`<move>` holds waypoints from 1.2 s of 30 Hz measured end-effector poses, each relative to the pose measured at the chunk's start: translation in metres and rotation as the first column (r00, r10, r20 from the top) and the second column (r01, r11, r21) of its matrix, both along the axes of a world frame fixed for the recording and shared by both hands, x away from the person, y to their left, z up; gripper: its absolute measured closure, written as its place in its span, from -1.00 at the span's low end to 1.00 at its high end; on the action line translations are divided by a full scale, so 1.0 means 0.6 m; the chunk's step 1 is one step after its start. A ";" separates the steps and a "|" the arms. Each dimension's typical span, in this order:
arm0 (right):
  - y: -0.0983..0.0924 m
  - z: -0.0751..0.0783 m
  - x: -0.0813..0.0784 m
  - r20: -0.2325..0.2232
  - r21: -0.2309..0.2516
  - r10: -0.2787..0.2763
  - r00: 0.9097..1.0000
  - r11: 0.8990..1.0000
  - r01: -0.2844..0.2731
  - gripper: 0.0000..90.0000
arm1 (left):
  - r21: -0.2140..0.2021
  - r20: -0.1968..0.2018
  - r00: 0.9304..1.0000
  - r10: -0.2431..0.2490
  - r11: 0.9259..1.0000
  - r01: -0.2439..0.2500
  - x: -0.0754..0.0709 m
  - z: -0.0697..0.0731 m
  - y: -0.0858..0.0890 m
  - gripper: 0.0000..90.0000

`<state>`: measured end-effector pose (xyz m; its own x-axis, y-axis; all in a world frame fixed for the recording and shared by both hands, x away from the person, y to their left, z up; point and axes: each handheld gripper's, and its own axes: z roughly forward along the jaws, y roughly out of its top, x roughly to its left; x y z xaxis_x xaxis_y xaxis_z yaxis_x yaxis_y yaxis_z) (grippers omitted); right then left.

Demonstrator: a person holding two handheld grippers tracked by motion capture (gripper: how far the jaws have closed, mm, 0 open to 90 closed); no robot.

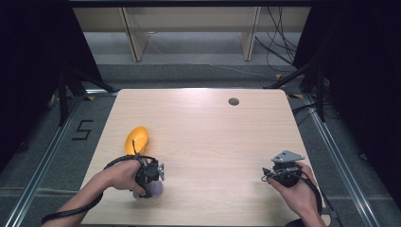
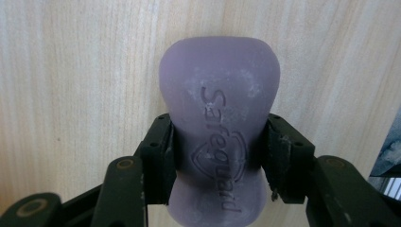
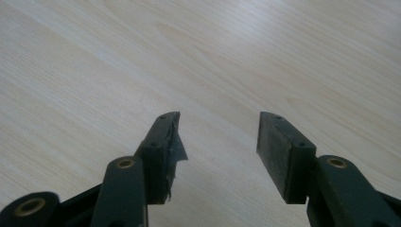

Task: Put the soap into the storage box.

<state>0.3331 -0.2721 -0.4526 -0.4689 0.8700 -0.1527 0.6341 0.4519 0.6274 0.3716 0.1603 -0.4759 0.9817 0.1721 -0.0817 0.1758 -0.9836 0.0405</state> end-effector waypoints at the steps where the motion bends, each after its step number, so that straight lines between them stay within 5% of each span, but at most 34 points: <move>1: 0.000 0.000 0.000 -0.001 0.000 0.000 1.000 1.000 0.000 0.11 | -0.002 -0.006 1.000 0.008 1.000 -0.008 -0.001 0.000 0.002 0.10; 15: 0.000 0.001 0.000 0.013 -0.002 0.004 1.000 1.000 -0.004 0.11 | -0.028 -0.020 0.991 0.129 0.991 -0.130 -0.010 0.003 0.013 0.09; 17: 0.000 0.001 0.000 0.008 0.001 0.002 1.000 1.000 -0.002 0.11 | -0.036 -0.029 0.983 0.179 0.983 -0.180 -0.013 0.004 0.015 0.10; 18: 0.000 0.001 0.000 0.011 0.000 0.005 1.000 1.000 -0.005 0.11 | -0.049 -0.035 0.974 0.224 0.973 -0.226 -0.012 0.006 0.018 0.09; 23: 0.000 0.001 0.000 0.010 0.000 0.003 1.000 1.000 -0.003 0.11 | -0.070 -0.015 0.961 0.277 0.958 -0.277 -0.017 0.014 0.022 0.10; 24: 0.000 0.001 0.000 0.011 0.001 0.004 1.000 1.000 -0.004 0.11 | -0.070 -0.011 0.950 0.312 0.947 -0.312 -0.019 0.020 0.022 0.10; 25: 0.000 0.001 0.000 0.008 0.001 0.002 1.000 1.000 -0.002 0.11 | -0.070 -0.011 0.950 0.312 0.947 -0.312 -0.019 0.020 0.022 0.10; 27: 0.000 0.001 0.000 0.009 0.001 0.003 1.000 1.000 -0.003 0.11 | -0.074 -0.014 0.935 0.354 0.932 -0.354 -0.021 0.023 0.022 0.10; 28: 0.000 0.001 0.000 0.009 0.001 0.002 1.000 1.000 -0.002 0.11 | -0.081 -0.009 0.921 0.388 0.918 -0.388 -0.022 0.026 0.023 0.09; 29: 0.000 0.001 0.000 0.009 0.001 0.003 1.000 1.000 -0.003 0.11 | -0.081 -0.009 0.921 0.388 0.918 -0.388 -0.022 0.026 0.023 0.10; 31: 0.000 0.001 0.000 0.012 0.000 0.004 1.000 1.000 -0.004 0.11 | -0.085 0.008 0.909 0.416 0.906 -0.414 -0.021 0.029 0.023 0.09; 34: 0.000 0.001 0.000 0.012 -0.001 0.005 1.000 1.000 -0.005 0.11 | -0.111 -0.004 0.871 0.492 0.865 -0.489 -0.021 0.034 0.025 0.10; 35: 0.000 0.001 0.000 0.012 -0.001 0.001 1.000 1.000 -0.001 0.11 | -0.125 -0.019 0.837 0.547 0.829 -0.544 -0.022 0.037 0.025 0.10; 36: 0.000 0.001 0.000 0.009 0.001 0.001 1.000 1.000 -0.001 0.11 | -0.125 -0.019 0.837 0.547 0.829 -0.544 -0.022 0.037 0.025 0.10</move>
<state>0.3330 -0.2721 -0.4521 -0.4679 0.8699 -0.1561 0.6281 0.4516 0.6337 0.3584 0.1753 -0.4539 0.7325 0.6698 -0.1215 0.6804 -0.7152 0.1598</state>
